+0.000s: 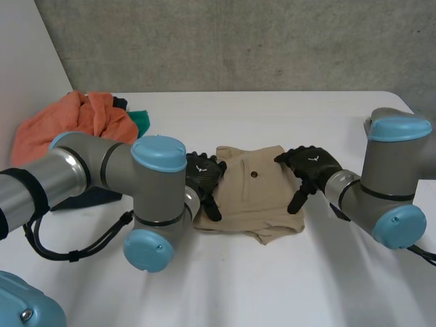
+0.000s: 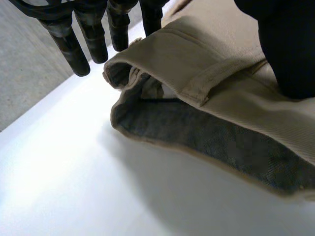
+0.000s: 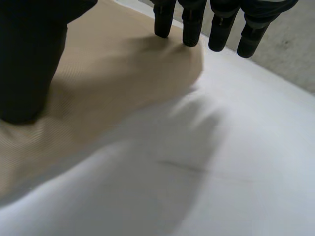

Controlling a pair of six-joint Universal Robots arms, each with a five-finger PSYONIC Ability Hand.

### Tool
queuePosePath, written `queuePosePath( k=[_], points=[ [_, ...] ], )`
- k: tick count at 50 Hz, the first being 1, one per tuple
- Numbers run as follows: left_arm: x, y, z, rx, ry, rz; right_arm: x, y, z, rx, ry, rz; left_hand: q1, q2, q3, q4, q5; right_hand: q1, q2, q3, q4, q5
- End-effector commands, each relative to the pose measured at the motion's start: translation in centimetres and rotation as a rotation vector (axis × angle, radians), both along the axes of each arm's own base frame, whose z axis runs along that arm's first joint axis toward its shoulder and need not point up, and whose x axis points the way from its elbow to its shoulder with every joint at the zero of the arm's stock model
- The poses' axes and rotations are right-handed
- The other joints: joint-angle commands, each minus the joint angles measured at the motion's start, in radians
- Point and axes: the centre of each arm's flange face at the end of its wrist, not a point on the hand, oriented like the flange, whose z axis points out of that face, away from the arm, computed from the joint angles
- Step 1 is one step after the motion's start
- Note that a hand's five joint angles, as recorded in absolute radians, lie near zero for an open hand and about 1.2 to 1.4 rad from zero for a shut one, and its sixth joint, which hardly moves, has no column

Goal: Fold the laundry.

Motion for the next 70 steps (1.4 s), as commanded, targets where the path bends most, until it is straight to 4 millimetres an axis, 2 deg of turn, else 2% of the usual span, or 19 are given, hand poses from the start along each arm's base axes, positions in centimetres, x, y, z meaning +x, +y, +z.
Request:
queuePosePath(
  k=[1, 2, 4, 7, 11, 16, 22, 27, 42, 43, 46, 47, 48, 50, 53, 60, 64, 65, 70],
  points=[
    [-0.3, 0.4, 2.6, -0.034, 0.04, -0.02, 0.6, 1.4, 4.2, -0.124, 0.025, 0.02, -0.003, -0.014, -0.022, -0.011, -0.031, -0.048, -0.032, -0.037, -0.04, -0.051],
    [-0.3, 0.4, 3.5, -0.052, 0.057, -0.02, 0.6, 1.4, 4.2, -0.124, 0.025, 0.02, -0.009, -0.02, -0.028, -0.017, -0.036, -0.048, -0.032, -0.037, -0.04, -0.051],
    [-0.2, 0.1, 7.8, -0.131, 0.149, -0.034, 0.5, 2.4, 5.7, -0.161, 0.018, 0.017, -0.012, -0.023, -0.031, -0.02, -0.039, -0.048, -0.032, -0.037, -0.04, -0.051],
    [-0.6, 0.2, 10.9, -0.183, 0.251, -0.095, 0.5, 3.6, 6.5, -0.201, 0.011, 0.013, 0.003, -0.008, -0.016, -0.005, -0.025, -0.048, -0.032, -0.037, -0.04, -0.051],
    [-0.7, 0.2, 13.8, -0.193, 0.359, -0.194, 1.2, 6.9, 6.3, -0.245, 0.014, 0.055, 0.017, 0.006, -0.001, 0.01, -0.01, -0.048, -0.032, -0.037, -0.04, -0.051],
    [-0.8, 1.0, 15.3, -0.125, 0.437, -0.331, 1.6, 11.0, 2.8, -0.234, 0.045, 0.107, 0.029, 0.018, 0.01, 0.022, 0.002, -0.048, -0.032, -0.037, -0.04, -0.051],
    [-0.9, 1.9, 15.3, -0.024, 0.466, -0.421, 2.2, 12.5, 0.4, -0.291, 0.031, 0.072, 0.035, 0.024, 0.016, 0.027, 0.008, -0.048, -0.032, -0.037, -0.04, -0.051],
    [-0.9, 1.9, 15.0, -0.012, 0.463, -0.417, 2.7, 11.7, -2.0, -0.334, 0.026, 0.009, 0.035, 0.024, 0.016, 0.027, 0.008, -0.048, -0.032, -0.037, -0.04, -0.051],
    [-1.0, 2.0, 14.7, -0.007, 0.462, -0.422, 5.1, 8.4, -3.9, -0.395, -0.015, 0.003, 0.032, 0.021, 0.013, 0.025, 0.005, -0.048, -0.032, -0.037, -0.04, -0.051],
    [-1.0, 2.0, 14.6, -0.005, 0.461, -0.422, 5.2, 8.2, -3.9, -0.397, -0.017, 0.001, 0.035, 0.024, 0.016, 0.027, 0.008, 0.026, 0.042, 0.037, 0.034, 0.023],
    [-1.0, 1.9, 14.6, -0.004, 0.462, -0.42, 5.5, 7.5, -3.7, -0.41, -0.029, 0.004, 0.032, 0.021, 0.013, 0.025, 0.005, 0.557, 0.573, 0.568, 0.564, 0.553],
    [-1.0, 2.0, 14.7, -0.005, 0.463, -0.421, 5.6, 7.5, -3.6, -0.413, -0.033, 0.008, 0.032, 0.021, 0.013, 0.025, 0.005, 0.788, 0.804, 0.799, 0.795, 0.785],
    [-1.0, 2.0, 14.7, -0.007, 0.462, -0.422, 5.9, 7.3, -3.4, -0.42, -0.044, 0.019, 0.032, 0.021, 0.013, 0.025, 0.005, 1.17, 1.186, 1.181, 1.177, 1.167],
    [-0.9, 1.9, 14.8, -0.011, 0.464, -0.421, 6.2, 7.3, -3.1, -0.423, -0.068, 0.048, 0.032, 0.021, 0.013, 0.025, 0.005, 1.174, 1.19, 1.185, 1.181, 1.171],
    [-0.9, 1.9, 15.1, -0.018, 0.465, -0.421, 6.6, 7.1, -2.2, -0.442, -0.094, 0.073, 0.032, 0.021, 0.013, 0.025, 0.005, 1.174, 1.19, 1.185, 1.181, 1.171],
    [-0.6, 1.4, 16.1, -0.057, 0.482, -0.417, 5.4, 2.5, 2.2, -0.558, -0.146, -0.001, 0.032, 0.021, 0.013, 0.025, 0.005, 1.174, 1.19, 1.185, 1.181, 1.171],
    [-0.3, 1.4, 17.8, -0.11, 0.505, -0.418, 3.8, -1.0, 5.5, -0.655, -0.18, -0.042, 0.032, 0.021, 0.013, 0.025, 0.005, 1.174, 1.19, 1.185, 1.181, 1.171],
    [-0.2, 1.4, 18.2, -0.12, 0.51, -0.419, 2.8, -2.6, 7.0, -0.695, -0.194, -0.065, 0.032, 0.021, 0.013, 0.025, 0.005, 1.174, 1.19, 1.185, 1.181, 1.171],
    [0.0, 1.7, 19.8, -0.17, 0.531, -0.429, -0.5, -6.9, 11.1, -0.805, -0.256, -0.105, 0.032, 0.021, 0.013, 0.025, 0.005, 1.174, 1.19, 1.185, 1.181, 1.171]
  ],
)
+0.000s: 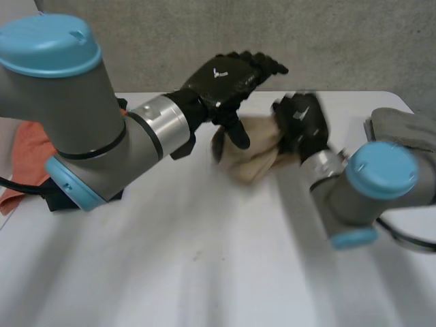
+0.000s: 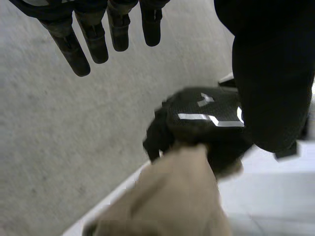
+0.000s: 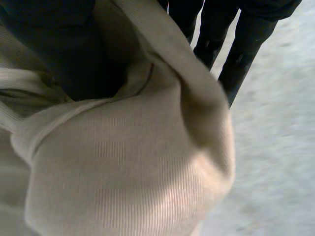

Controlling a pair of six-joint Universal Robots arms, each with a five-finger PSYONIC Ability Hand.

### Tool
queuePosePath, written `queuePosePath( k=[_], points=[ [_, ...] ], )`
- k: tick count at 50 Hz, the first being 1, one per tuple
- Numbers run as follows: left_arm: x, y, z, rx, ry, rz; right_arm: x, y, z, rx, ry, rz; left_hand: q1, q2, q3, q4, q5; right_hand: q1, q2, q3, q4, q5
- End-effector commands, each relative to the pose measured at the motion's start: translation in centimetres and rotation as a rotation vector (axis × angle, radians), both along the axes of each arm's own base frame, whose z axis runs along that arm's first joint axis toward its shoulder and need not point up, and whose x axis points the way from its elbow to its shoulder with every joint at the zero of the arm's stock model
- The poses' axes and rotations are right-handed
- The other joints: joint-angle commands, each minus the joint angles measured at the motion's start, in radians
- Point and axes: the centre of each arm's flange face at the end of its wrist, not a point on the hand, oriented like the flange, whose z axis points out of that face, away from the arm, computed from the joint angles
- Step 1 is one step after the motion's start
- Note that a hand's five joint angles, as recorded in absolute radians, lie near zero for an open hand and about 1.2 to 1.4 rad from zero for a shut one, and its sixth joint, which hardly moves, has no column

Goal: Fold the laundry.

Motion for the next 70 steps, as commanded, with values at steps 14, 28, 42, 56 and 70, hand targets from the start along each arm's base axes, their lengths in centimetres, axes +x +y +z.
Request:
queuePosePath(
  k=[14, 28, 42, 56, 70],
  points=[
    [0.5, 1.0, 3.3, -0.055, 0.086, -0.005, -20.1, -18.8, 7.1, -0.267, -0.24, -0.198, 0.032, 0.021, 0.013, 0.024, 0.005, 0.376, 0.25, 0.242, 0.203, 0.348],
    [0.5, 1.1, 1.4, -0.011, 0.049, -0.002, -28.3, -23.0, -9.1, 0.035, -0.208, -0.041, 0.035, 0.024, 0.016, 0.027, 0.008, 0.376, 0.25, 0.242, 0.203, 0.348],
    [0.9, 1.7, 1.4, -0.003, 0.043, 0.009, -33.5, -22.3, -9.7, 0.077, -0.201, -0.075, 0.035, 0.024, 0.016, 0.027, 0.008, 0.376, 0.25, 0.242, 0.203, 0.348],
    [0.7, 3.0, 2.5, -0.016, 0.063, -0.017, -35.9, -17.3, -0.8, 0.117, -0.204, -0.166, 0.035, 0.024, 0.016, 0.027, 0.008, -0.846, -0.972, -0.979, -1.018, -0.873],
    [0.2, 4.7, 3.0, -0.024, 0.071, -0.06, -39.9, -12.4, 9.1, 0.051, 0.365, -0.776, 0.026, 0.015, 0.007, 0.019, -0.001, -0.846, -0.972, -0.979, -1.018, -0.873]
  ],
)
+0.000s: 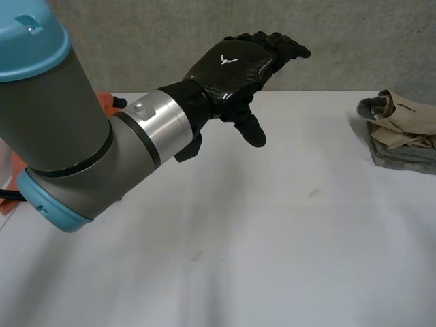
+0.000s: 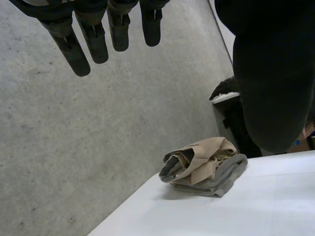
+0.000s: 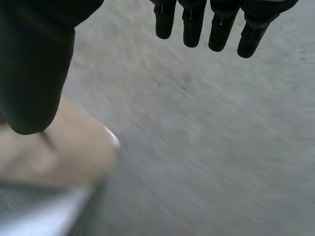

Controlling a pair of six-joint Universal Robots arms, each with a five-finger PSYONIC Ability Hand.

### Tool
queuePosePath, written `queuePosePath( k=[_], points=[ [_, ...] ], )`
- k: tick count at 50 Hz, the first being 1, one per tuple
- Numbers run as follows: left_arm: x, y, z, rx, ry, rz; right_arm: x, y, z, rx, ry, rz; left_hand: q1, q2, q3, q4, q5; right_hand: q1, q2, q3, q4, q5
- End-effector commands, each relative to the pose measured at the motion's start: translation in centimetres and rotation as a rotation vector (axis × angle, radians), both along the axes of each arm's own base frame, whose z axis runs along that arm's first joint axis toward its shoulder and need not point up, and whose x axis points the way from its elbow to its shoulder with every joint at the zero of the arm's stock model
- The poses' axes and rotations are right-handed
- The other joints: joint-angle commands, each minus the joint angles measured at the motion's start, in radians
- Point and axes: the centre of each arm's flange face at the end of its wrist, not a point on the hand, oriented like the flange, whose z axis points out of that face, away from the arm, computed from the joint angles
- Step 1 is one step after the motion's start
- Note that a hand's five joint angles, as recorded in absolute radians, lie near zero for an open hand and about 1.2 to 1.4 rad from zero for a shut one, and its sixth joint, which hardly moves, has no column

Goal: Fold the laundry.

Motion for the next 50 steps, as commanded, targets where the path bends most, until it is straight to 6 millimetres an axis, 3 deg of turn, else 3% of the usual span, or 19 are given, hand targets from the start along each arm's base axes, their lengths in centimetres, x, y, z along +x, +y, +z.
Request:
queuePosePath(
  k=[1, 2, 4, 6, 8, 11, 12, 14, 15, 19, 22, 25, 31, 34, 38, 42, 44, 47, 50],
  points=[
    [-0.1, 0.6, 0.8, -0.02, 0.015, -0.015, 2.7, 0.6, 6.8, -0.136, 0.38, -0.302, 0.026, 0.015, 0.007, 0.019, -0.001, -0.051, -0.038, -0.037, -0.041, -0.048],
    [-0.1, 0.7, 1.0, -0.024, 0.018, -0.017, 3.6, 0.5, 7.0, -0.153, 0.378, -0.29, 0.026, 0.015, 0.007, 0.019, -0.001, -0.051, -0.038, -0.037, -0.041, -0.048],
    [0.1, 0.8, 1.6, -0.036, 0.027, -0.017, 8.3, 0.3, 9.0, -0.292, 0.372, -0.217, 0.023, 0.012, 0.004, 0.016, -0.004, -0.051, -0.038, -0.037, -0.041, -0.048],
    [0.2, 0.9, 1.9, -0.043, 0.031, -0.015, 11.2, 0.7, 10.4, -0.388, 0.355, -0.167, 0.021, 0.009, 0.002, 0.013, -0.007, -0.051, -0.038, -0.037, -0.041, -0.048],
    [0.3, 0.9, 2.3, -0.053, 0.039, -0.011, 15.0, 2.2, 12.2, -0.497, 0.316, -0.086, 0.009, -0.002, -0.01, 0.001, -0.019, -0.051, -0.038, -0.037, -0.041, -0.048],
    [0.7, 0.7, 2.9, -0.067, 0.048, 0.011, 18.3, 3.9, 12.6, -0.558, 0.259, 0.005, 0.0, -0.011, -0.019, -0.008, -0.027, -0.051, -0.038, -0.037, -0.041, -0.048],
    [0.9, 0.7, 3.1, -0.069, 0.05, 0.017, 21.1, 5.3, 12.3, -0.571, 0.214, 0.1, 0.0, -0.011, -0.019, -0.008, -0.027, -0.051, -0.038, -0.037, -0.041, -0.048],
    [1.7, 0.1, 4.0, -0.084, 0.066, 0.063, 24.3, 7.0, 11.2, -0.554, 0.167, 0.222, -0.012, -0.023, -0.031, -0.019, -0.039, -0.051, -0.038, -0.037, -0.041, -0.048],
    [2.2, -0.5, 4.2, -0.088, 0.069, 0.092, 27.6, 8.8, 9.4, -0.514, 0.13, 0.357, -0.015, -0.026, -0.034, -0.022, -0.042, -0.051, -0.038, -0.037, -0.041, -0.048],
    [6.1, -4.9, 4.9, -0.103, 0.071, 0.315, 32.6, 13.0, 5.0, -0.377, 0.097, 0.574, -0.021, -0.032, -0.04, -0.029, -0.049, -0.051, -0.038, -0.037, -0.041, -0.048],
    [10.6, -9.2, 4.7, -0.112, 0.041, 0.53, 33.8, 15.1, 2.4, -0.252, 0.095, 0.628, -0.021, -0.032, -0.04, -0.029, -0.049, -0.051, -0.038, -0.037, -0.041, -0.048],
    [13.4, -11.9, 3.6, -0.137, -0.034, 0.657, 34.5, 17.4, -0.8, -0.062, 0.129, 0.649, -0.021, -0.032, -0.04, -0.029, -0.049, -0.051, -0.038, -0.037, -0.041, -0.048],
    [17.9, -19.3, -4.9, -0.202, -0.44, 0.806, 34.5, 20.0, -5.5, 0.186, 0.267, 0.648, -0.021, -0.032, -0.04, -0.029, -0.049, -0.051, -0.038, -0.037, -0.041, -0.048],
    [19.2, -22.3, -8.8, -0.245, -0.568, 0.825, 34.0, 20.2, -6.3, 0.215, 0.29, 0.636, -0.021, -0.032, -0.04, -0.029, -0.049, -0.051, -0.038, -0.037, -0.041, -0.048],
    [22.0, -26.1, -14.1, -0.229, -0.612, 0.873, 33.7, 20.7, -7.1, 0.239, 0.297, 0.635, -0.021, -0.032, -0.04, -0.028, -0.048, -0.051, -0.038, -0.037, -0.041, -0.048],
    [24.2, -28.4, -16.7, -0.226, -0.6, 0.916, 33.5, 21.3, -7.8, 0.268, 0.297, 0.641, 0.032, 0.021, 0.013, 0.024, 0.005, -0.051, -0.038, -0.037, -0.041, -0.048],
    [24.3, -28.8, -17.6, -0.22, -0.592, 0.903, 33.3, 21.4, -8.1, 0.277, 0.296, 0.64, 0.181, 0.17, 0.162, 0.173, 0.154, -0.051, -0.038, -0.037, -0.041, -0.048],
    [23.7, -28.9, -18.1, -0.199, -0.544, 0.863, 32.8, 21.2, -8.4, 0.291, 0.293, 0.623, 1.104, 1.092, 1.085, 1.096, 1.076, -0.051, -0.038, -0.037, -0.041, -0.048],
    [23.0, -28.6, -15.5, -0.199, -0.446, 0.869, 31.8, 20.7, -8.8, 0.306, 0.286, 0.591, 1.2, 1.189, 1.181, 1.193, 1.173, -0.051, -0.038, -0.037, -0.041, -0.048]
  ],
)
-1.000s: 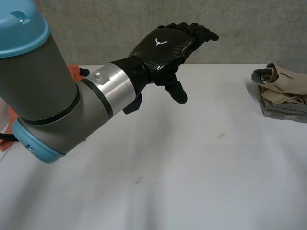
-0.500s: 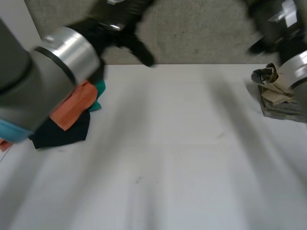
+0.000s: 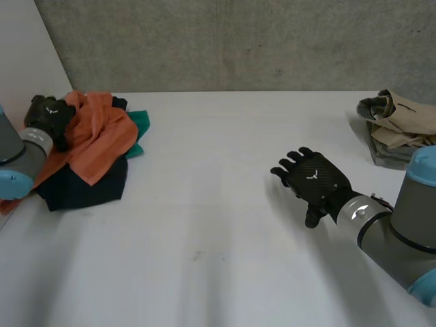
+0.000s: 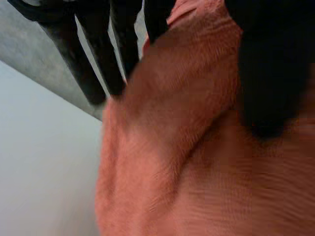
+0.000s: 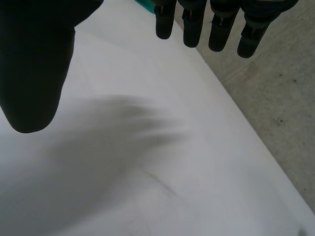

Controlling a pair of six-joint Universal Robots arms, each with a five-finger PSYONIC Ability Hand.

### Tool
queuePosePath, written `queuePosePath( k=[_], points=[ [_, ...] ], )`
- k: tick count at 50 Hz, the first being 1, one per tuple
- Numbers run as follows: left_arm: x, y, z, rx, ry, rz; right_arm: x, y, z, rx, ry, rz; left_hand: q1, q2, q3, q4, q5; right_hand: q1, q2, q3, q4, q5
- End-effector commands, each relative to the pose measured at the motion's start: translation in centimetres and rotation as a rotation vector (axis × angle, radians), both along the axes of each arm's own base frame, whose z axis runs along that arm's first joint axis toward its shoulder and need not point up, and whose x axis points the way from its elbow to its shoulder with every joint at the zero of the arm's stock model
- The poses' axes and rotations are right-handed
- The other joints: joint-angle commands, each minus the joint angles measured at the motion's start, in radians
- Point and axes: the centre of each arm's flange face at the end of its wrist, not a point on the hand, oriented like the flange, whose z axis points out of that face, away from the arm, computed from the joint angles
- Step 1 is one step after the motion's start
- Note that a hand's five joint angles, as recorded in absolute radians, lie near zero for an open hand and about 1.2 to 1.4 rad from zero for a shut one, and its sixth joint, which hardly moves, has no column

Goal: Fold the laundry.

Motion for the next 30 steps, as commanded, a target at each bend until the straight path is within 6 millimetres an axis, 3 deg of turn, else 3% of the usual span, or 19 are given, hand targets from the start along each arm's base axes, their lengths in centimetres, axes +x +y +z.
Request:
queuePosePath(
  k=[1, 2, 5, 6, 8, 9, 11, 12, 17, 20, 21, 24, 25, 28, 29, 30],
  points=[
    [-1.5, 0.1, 3.3, -0.057, 0.166, -0.057, -1.6, -0.7, -0.7, 0.022, 0.0, -0.053, 0.738, 0.8, 0.803, 0.797, 0.801, -0.051, -0.037, -0.037, -0.041, -0.047],
    [-2.2, 0.7, 6.2, -0.11, 0.227, -0.073, -1.8, -0.9, -0.7, 0.02, 0.0, -0.058, 0.738, 0.8, 0.803, 0.797, 0.801, -0.051, -0.037, -0.037, -0.041, -0.047],
    [-3.4, 2.0, 9.9, -0.185, 0.313, -0.112, -1.9, -1.1, -0.5, 0.01, -0.003, -0.065, 0.738, 0.8, 0.803, 0.797, 0.801, -0.051, -0.037, -0.037, -0.041, -0.047],
    [-4.3, 2.9, 12.3, -0.243, 0.363, -0.145, -1.9, -1.1, -0.5, 0.008, -0.003, -0.065, 0.738, 0.8, 0.803, 0.797, 0.801, -0.051, -0.037, -0.037, -0.041, -0.047],
    [-5.4, 4.3, 15.1, -0.296, 0.424, -0.19, -1.9, -1.3, -0.4, 0.001, -0.004, -0.069, 0.738, 0.8, 0.803, 0.797, 0.801, -0.051, -0.037, -0.037, -0.041, -0.047],
    [-6.5, 5.7, 17.2, -0.329, 0.479, -0.233, -1.9, -1.3, -0.3, 0.0, -0.005, -0.071, 0.738, 0.8, 0.803, 0.797, 0.801, -0.051, -0.037, -0.037, -0.041, -0.047],
    [-7.9, 7.5, 19.4, -0.352, 0.54, -0.29, -2.0, -1.3, 0.1, -0.014, -0.011, -0.077, 0.738, 0.8, 0.803, 0.797, 0.801, -0.051, -0.037, -0.037, -0.041, -0.047],
    [-9.5, 9.6, 21.4, -0.364, 0.605, -0.357, -2.0, -1.4, 0.4, -0.022, -0.015, -0.079, 0.738, 0.8, 0.803, 0.797, 0.801, -0.051, -0.037, -0.037, -0.041, -0.047],
    [-14.3, 15.8, 25.6, -0.345, 0.791, -0.565, -2.2, -1.5, 1.5, -0.058, -0.025, -0.093, 0.738, 0.8, 0.803, 0.797, 0.801, -0.051, -0.037, -0.037, -0.041, -0.047],
    [-16.3, 17.7, 25.7, -0.301, 0.851, -0.638, -2.6, -1.7, 2.2, -0.072, -0.036, -0.123, 0.738, 0.8, 0.803, 0.797, 0.801, -0.051, -0.037, -0.037, -0.041, -0.047],
    [-17.8, 18.9, 25.4, -0.267, 0.874, -0.681, -2.8, -1.8, 2.4, -0.073, -0.044, -0.139, 0.738, 0.8, 0.803, 0.797, 0.801, -0.051, -0.037, -0.037, -0.041, -0.047],
    [-20.1, 20.2, 23.9, -0.203, 0.886, -0.722, -3.6, -2.4, 3.1, -0.065, -0.092, -0.192, 0.738, 0.8, 0.803, 0.797, 0.801, -0.051, -0.037, -0.037, -0.041, -0.047],
    [-21.6, 20.3, 21.8, -0.14, 0.882, -0.731, -3.9, -2.5, 3.3, -0.059, -0.111, -0.209, 0.738, 0.8, 0.803, 0.797, 0.801, -0.051, -0.037, -0.037, -0.041, -0.047],
    [-23.4, 20.3, 18.2, -0.042, 0.86, -0.727, -4.9, -3.3, 4.1, -0.045, -0.176, -0.262, 0.738, 0.8, 0.803, 0.797, 0.801, -0.051, -0.037, -0.037, -0.041, -0.047],
    [-24.3, 20.2, 15.5, 0.028, 0.837, -0.713, -5.2, -3.5, 4.3, -0.041, -0.192, -0.276, 0.738, 0.8, 0.803, 0.797, 0.801, -0.051, -0.037, -0.037, -0.041, -0.047],
    [-24.6, 20.1, 14.1, 0.063, 0.821, -0.702, -5.8, -4.0, 4.7, -0.042, -0.215, -0.302, 0.738, 0.8, 0.803, 0.797, 0.801, -0.051, -0.037, -0.037, -0.041, -0.047]
  ],
)
